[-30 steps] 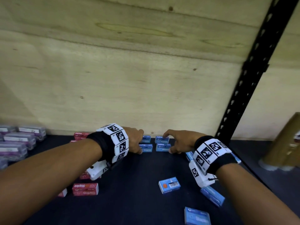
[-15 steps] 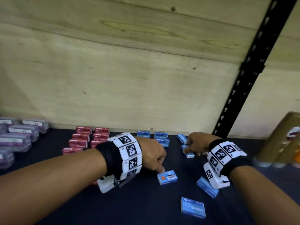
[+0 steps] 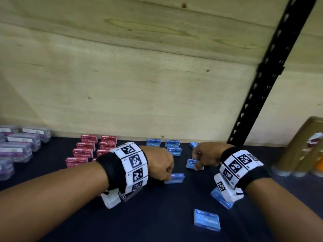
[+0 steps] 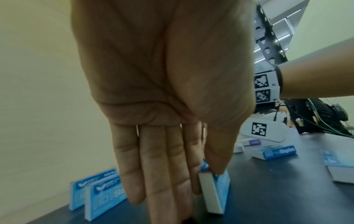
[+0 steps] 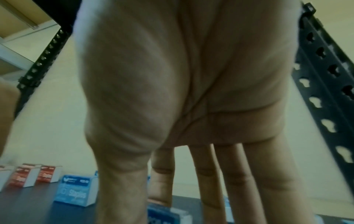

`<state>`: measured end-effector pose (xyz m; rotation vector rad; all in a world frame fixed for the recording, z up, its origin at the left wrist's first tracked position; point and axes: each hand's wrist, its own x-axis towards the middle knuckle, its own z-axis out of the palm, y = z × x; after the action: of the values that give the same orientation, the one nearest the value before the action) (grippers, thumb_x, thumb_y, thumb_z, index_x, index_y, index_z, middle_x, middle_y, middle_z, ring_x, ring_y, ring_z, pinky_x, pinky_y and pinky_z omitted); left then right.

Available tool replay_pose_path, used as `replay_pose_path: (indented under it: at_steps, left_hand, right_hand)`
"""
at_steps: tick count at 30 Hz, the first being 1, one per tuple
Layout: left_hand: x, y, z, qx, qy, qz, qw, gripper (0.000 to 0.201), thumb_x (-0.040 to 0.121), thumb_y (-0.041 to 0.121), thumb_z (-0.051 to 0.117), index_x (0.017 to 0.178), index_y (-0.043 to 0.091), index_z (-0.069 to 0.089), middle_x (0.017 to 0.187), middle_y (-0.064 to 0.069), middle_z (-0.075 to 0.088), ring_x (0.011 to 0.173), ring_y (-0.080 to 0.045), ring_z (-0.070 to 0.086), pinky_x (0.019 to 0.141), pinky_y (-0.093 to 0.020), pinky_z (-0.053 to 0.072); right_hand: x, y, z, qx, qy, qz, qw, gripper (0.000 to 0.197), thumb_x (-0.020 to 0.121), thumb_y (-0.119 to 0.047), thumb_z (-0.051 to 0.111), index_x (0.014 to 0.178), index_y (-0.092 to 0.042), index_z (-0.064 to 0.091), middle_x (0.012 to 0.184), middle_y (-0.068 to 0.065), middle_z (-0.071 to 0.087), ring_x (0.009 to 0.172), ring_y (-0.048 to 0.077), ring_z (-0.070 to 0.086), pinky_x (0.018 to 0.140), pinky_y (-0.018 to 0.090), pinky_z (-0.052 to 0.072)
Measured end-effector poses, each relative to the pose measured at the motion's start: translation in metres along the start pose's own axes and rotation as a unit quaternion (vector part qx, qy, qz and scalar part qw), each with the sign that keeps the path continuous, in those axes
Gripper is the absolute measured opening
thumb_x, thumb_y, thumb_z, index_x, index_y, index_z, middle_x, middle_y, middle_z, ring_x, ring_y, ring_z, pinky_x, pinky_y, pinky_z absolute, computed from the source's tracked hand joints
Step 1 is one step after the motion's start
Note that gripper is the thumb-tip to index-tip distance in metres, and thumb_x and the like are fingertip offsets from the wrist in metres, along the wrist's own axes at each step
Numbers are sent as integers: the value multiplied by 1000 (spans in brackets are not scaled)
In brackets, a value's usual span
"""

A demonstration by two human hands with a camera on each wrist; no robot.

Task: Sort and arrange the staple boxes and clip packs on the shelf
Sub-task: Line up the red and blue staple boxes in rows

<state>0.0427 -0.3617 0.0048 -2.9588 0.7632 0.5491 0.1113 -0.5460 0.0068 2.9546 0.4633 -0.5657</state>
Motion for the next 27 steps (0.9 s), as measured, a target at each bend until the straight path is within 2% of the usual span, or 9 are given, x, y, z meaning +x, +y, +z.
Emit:
replay_pose_path:
  at_steps: [5, 9, 14, 16, 20, 24, 27]
  left_hand:
    - [-1, -22, 0, 4, 3, -18, 1000, 27, 98, 35, 52, 106, 18, 71, 97, 6, 68, 88, -13, 60, 78, -29, 49]
    - [-4, -36, -3, 13, 9, -48, 999, 26, 98, 34, 53, 107, 18, 71, 99, 5, 67, 87, -14, 58, 78, -29, 48]
    - [-5, -47, -7, 34, 9, -89, 995, 27, 99, 35, 51, 112, 18, 68, 108, 1, 65, 91, -17, 58, 76, -30, 45]
    - [-5, -50, -7, 37, 10, -96, 995, 27, 99, 34, 50, 112, 19, 68, 106, 2, 62, 90, -17, 55, 75, -30, 43]
    - [-3, -51, -8, 39, 14, -99, 994, 26, 100, 34, 49, 114, 21, 67, 114, 2, 62, 91, -16, 52, 78, -29, 41]
    - [-3, -50, -9, 33, 16, -102, 994, 25, 99, 34, 51, 112, 21, 68, 107, 2, 63, 89, -16, 55, 76, -28, 42]
    - [-4, -49, -9, 23, 3, -105, 994, 25, 99, 35, 50, 112, 20, 65, 88, 7, 58, 78, -12, 55, 75, -29, 43]
  right_hand:
    - [0, -15, -2, 0, -6, -37, 999, 20, 86, -33, 74, 95, -24, 58, 83, -11, 55, 70, 7, 49, 55, 20, 37]
    - [1, -25, -3, 9, -5, -57, 998, 19, 87, -33, 73, 93, -25, 57, 84, -10, 57, 66, 6, 48, 56, 21, 37]
    - [-1, -34, -6, -24, 13, -57, 998, 31, 89, -33, 70, 115, -20, 61, 78, -12, 52, 67, 7, 49, 56, 22, 34]
    - [-1, -35, -7, -20, 16, -57, 998, 30, 90, -31, 70, 117, -20, 60, 76, -12, 52, 65, 5, 47, 56, 21, 34]
    - [0, -36, -6, -22, 20, -63, 998, 27, 91, -31, 69, 115, -21, 60, 84, -10, 55, 64, 2, 44, 55, 20, 31]
    - [-2, -39, -9, -19, 3, -64, 998, 26, 95, -33, 64, 118, -23, 55, 80, -14, 48, 62, 2, 43, 53, 19, 32]
    - [-2, -42, -10, -17, -8, -61, 998, 26, 96, -35, 62, 118, -24, 53, 80, -14, 47, 62, 3, 43, 54, 19, 34]
